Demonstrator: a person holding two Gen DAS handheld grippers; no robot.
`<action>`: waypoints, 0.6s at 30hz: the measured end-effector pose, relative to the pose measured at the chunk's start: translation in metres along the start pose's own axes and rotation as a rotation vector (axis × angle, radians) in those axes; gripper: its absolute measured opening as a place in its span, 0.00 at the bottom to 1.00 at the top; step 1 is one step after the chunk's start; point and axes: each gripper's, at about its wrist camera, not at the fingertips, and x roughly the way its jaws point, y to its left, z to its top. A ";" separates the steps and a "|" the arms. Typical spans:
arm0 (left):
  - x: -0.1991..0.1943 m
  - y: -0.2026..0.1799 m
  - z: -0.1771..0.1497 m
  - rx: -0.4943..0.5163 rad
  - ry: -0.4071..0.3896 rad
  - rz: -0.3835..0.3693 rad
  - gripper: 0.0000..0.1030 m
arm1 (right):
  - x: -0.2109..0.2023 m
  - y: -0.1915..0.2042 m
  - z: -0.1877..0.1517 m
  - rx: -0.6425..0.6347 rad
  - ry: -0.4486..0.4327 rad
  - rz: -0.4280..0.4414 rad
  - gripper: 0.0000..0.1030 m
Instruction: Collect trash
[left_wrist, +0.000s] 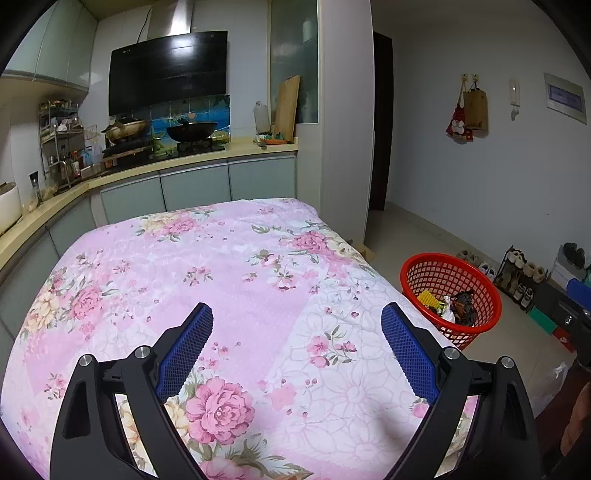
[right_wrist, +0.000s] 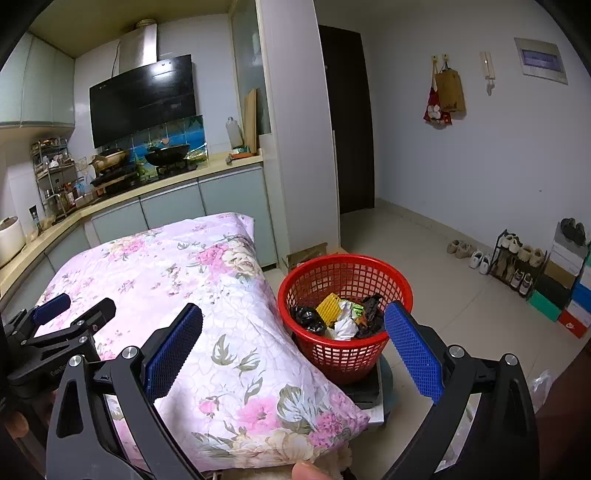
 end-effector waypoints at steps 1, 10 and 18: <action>0.000 0.000 0.000 0.000 0.001 -0.002 0.87 | 0.001 0.000 0.000 0.004 0.003 0.001 0.93; 0.003 -0.002 -0.003 0.000 0.014 -0.013 0.87 | 0.001 -0.002 -0.002 0.015 0.013 -0.003 0.93; 0.006 -0.002 -0.005 0.005 0.030 -0.016 0.87 | 0.005 -0.004 -0.007 0.029 0.036 -0.016 0.93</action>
